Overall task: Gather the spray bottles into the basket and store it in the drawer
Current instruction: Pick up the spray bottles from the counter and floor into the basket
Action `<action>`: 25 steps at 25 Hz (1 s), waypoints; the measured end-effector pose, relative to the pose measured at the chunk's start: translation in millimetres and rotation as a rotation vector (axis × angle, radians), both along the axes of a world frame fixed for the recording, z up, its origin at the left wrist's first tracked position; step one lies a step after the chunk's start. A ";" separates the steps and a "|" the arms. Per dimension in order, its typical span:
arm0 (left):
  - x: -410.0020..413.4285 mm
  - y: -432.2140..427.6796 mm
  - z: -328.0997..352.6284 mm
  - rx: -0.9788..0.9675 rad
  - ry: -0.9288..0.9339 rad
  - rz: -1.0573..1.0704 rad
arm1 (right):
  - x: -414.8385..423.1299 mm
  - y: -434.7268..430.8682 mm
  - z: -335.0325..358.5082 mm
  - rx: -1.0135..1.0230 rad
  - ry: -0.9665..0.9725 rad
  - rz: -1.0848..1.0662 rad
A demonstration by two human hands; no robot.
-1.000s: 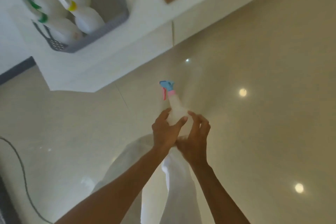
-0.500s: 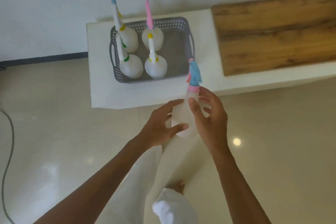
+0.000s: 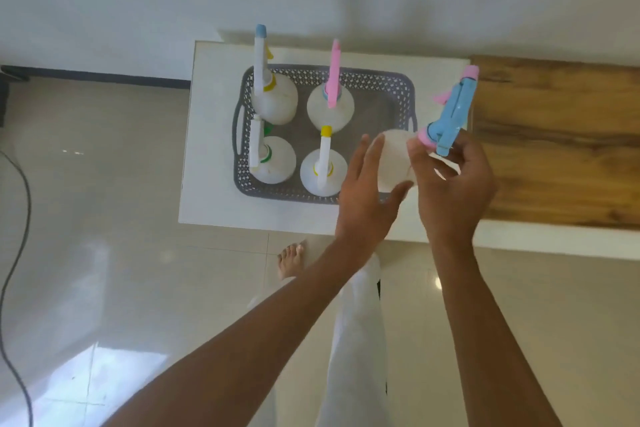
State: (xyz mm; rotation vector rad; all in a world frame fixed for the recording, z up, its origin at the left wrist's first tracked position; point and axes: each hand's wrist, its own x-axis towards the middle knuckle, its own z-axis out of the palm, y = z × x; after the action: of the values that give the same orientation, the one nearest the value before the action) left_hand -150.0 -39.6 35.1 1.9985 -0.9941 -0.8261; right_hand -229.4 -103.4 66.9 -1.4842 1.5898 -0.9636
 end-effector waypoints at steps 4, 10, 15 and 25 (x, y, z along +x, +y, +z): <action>-0.9 -57.6 -19.9 -0.031 -0.087 0.230 | 17.2 -46.5 -27.0 -0.129 0.050 0.148; 3.4 -99.9 -62.9 0.097 -0.051 0.357 | 31.3 -88.4 -80.0 -0.098 0.045 0.290; 14.8 -113.1 -86.3 0.207 -0.057 0.367 | 39.4 -100.5 -103.4 -0.093 0.071 0.320; 8.3 -104.4 -82.3 0.174 -0.003 0.413 | 37.4 -102.1 -105.9 -0.073 0.125 0.376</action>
State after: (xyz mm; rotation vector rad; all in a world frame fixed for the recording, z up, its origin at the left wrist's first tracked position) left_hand -141.8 -144.0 -47.2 2.2470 -0.4933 -0.6967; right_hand -192.1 -205.5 -38.9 -1.8428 1.3029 -0.7311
